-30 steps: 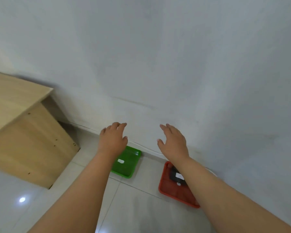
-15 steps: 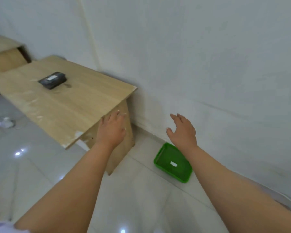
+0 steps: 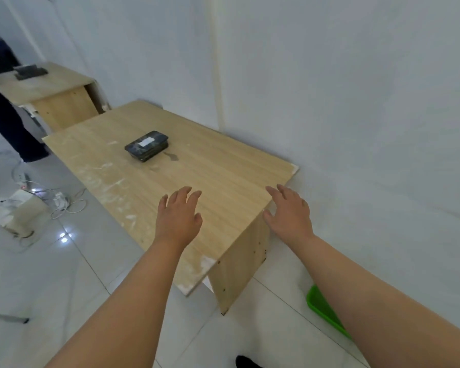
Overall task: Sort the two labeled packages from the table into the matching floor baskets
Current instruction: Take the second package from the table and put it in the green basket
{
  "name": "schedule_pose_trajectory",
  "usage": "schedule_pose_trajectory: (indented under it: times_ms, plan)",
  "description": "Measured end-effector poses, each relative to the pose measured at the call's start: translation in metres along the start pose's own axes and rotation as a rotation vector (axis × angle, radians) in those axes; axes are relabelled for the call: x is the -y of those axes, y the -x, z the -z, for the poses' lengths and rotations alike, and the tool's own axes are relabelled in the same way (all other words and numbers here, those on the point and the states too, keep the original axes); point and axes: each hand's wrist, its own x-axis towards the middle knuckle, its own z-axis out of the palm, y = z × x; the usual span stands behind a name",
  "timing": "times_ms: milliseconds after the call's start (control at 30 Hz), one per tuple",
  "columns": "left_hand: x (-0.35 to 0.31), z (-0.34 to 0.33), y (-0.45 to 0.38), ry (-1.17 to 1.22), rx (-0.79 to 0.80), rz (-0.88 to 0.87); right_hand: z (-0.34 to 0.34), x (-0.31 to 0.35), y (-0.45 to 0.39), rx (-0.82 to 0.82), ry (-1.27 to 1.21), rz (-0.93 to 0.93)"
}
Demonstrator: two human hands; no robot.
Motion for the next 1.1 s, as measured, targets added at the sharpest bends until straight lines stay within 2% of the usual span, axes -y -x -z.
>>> schedule_pose_trajectory:
  times_ms: [367,700,900,1100]
  plan:
    - [0.175,-0.011,-0.118,-0.022,0.038,-0.014,-0.085,0.143,-0.147,0.044,0.075,-0.009]
    - [0.353,-0.028,-0.217,-0.009,0.114,-0.156,-0.188,0.275,-0.213,0.000,0.022,-0.234]
    - [0.408,-0.041,-0.279,0.039,0.134,-0.219,-0.218,0.319,-0.257,-0.055,-0.061,-0.314]
    - [0.428,-0.070,-0.353,0.087,0.156,-0.253,-0.252,0.332,-0.326,-0.068,-0.145,-0.351]
